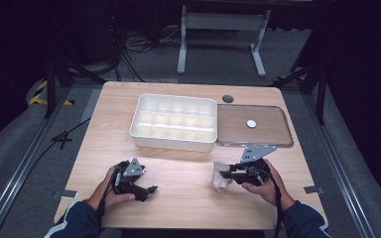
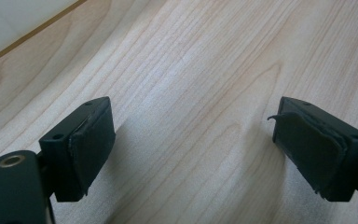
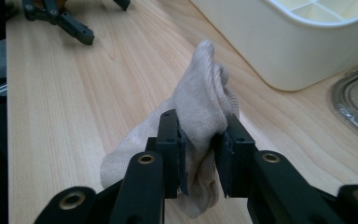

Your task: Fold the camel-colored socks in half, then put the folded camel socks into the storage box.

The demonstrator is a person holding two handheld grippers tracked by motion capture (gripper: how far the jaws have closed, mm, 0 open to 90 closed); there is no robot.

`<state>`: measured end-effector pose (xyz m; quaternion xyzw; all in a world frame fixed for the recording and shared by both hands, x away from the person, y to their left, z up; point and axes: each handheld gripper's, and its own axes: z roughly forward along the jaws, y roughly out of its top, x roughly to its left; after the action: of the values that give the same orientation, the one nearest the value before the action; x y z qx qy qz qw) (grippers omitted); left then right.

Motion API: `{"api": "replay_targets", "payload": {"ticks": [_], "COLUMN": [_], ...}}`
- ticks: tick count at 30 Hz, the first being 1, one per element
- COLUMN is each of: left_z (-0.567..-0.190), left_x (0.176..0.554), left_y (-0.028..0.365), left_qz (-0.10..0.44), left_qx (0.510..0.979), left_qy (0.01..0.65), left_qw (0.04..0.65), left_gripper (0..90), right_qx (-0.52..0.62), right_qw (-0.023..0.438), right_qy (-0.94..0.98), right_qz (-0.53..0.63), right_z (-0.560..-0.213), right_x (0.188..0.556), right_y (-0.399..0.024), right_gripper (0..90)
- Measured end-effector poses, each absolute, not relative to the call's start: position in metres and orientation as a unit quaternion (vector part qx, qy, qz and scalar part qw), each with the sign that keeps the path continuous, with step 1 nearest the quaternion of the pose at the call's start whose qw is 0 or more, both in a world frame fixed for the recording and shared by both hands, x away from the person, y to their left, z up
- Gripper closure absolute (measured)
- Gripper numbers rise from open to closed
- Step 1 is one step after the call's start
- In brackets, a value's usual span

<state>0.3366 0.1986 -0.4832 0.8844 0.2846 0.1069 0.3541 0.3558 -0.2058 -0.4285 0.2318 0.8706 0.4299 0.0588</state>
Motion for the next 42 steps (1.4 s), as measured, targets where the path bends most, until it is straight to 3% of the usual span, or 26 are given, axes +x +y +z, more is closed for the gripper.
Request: {"api": "replay_targets", "payload": {"ticks": [42], "left_z": [-0.483], "left_x": [0.337], "left_y": [0.198], "left_qz": [0.106], "left_qx": [0.886], "left_qy": [0.28], "left_qw": [0.353], "left_gripper": [12.1], "right_qx": [0.27], "right_qw": [0.128], "right_qy": [0.838], "right_qz": [0.457], "right_z": [-0.411], "right_x": [0.362], "right_y": [-0.231], "right_gripper": [72.7]}}
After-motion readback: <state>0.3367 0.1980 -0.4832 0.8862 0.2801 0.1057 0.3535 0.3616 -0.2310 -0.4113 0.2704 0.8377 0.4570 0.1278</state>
